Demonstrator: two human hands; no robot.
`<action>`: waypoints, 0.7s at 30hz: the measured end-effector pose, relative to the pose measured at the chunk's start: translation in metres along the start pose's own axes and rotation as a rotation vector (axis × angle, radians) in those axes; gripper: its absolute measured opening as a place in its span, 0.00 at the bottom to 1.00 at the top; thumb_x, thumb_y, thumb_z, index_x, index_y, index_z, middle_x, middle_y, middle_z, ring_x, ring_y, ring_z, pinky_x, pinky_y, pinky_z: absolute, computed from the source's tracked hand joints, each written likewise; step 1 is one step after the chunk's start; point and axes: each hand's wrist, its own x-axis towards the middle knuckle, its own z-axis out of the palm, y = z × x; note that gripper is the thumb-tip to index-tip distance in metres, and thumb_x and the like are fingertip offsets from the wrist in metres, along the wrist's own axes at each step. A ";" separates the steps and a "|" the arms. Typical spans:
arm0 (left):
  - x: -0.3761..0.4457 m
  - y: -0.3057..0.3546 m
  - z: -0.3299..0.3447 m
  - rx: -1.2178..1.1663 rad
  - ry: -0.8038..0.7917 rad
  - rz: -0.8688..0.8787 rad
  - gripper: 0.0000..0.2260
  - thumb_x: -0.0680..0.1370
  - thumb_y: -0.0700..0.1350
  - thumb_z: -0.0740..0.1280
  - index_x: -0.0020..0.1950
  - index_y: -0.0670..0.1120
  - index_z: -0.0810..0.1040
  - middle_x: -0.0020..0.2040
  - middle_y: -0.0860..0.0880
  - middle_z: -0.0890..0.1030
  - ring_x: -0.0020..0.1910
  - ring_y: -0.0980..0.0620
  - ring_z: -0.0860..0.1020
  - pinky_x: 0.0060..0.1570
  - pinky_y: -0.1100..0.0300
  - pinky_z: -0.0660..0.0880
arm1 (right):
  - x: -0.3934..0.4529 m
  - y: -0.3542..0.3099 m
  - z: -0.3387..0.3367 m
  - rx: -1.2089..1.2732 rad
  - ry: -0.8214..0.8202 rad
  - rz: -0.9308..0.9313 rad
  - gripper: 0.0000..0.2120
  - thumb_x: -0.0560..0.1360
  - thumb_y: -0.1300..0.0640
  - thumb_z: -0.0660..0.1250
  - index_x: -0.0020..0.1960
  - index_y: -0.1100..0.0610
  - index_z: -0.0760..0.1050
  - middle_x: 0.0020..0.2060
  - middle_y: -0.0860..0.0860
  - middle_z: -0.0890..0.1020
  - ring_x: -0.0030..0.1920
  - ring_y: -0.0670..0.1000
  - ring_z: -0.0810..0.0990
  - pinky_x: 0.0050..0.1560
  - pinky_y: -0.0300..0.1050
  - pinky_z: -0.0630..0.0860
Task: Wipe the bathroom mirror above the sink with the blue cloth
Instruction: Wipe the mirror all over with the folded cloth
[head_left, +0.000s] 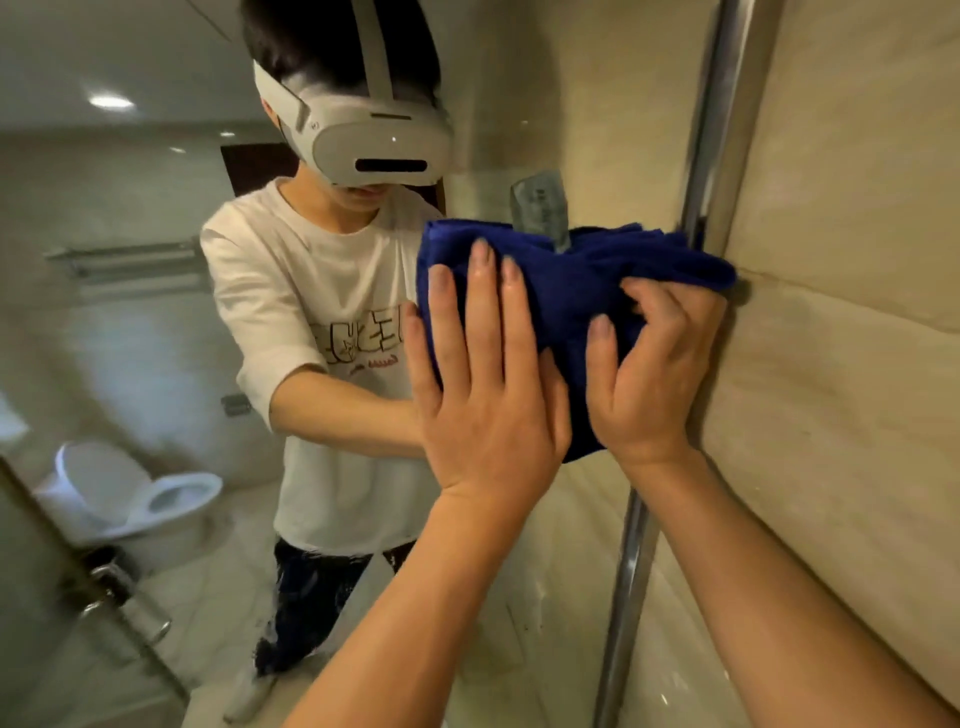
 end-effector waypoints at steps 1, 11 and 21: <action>0.001 0.002 0.001 0.000 -0.011 -0.007 0.27 0.80 0.46 0.60 0.76 0.38 0.60 0.76 0.42 0.57 0.77 0.38 0.56 0.73 0.39 0.59 | 0.000 0.000 -0.001 -0.014 -0.002 0.002 0.12 0.80 0.57 0.60 0.60 0.59 0.66 0.51 0.66 0.77 0.52 0.59 0.71 0.54 0.56 0.73; -0.002 0.013 -0.059 -0.351 0.046 -0.052 0.05 0.77 0.44 0.70 0.49 0.45 0.85 0.42 0.49 0.82 0.43 0.48 0.78 0.45 0.53 0.75 | 0.011 -0.040 -0.026 -0.146 -0.169 0.296 0.12 0.78 0.52 0.63 0.60 0.51 0.66 0.51 0.58 0.76 0.49 0.57 0.75 0.42 0.46 0.69; 0.035 0.021 -0.056 -1.063 -0.448 -0.930 0.16 0.77 0.53 0.70 0.34 0.46 0.83 0.31 0.47 0.84 0.34 0.48 0.84 0.48 0.43 0.81 | 0.020 -0.045 -0.042 -0.030 -0.322 0.615 0.12 0.78 0.46 0.64 0.43 0.54 0.68 0.32 0.51 0.78 0.33 0.54 0.79 0.33 0.50 0.75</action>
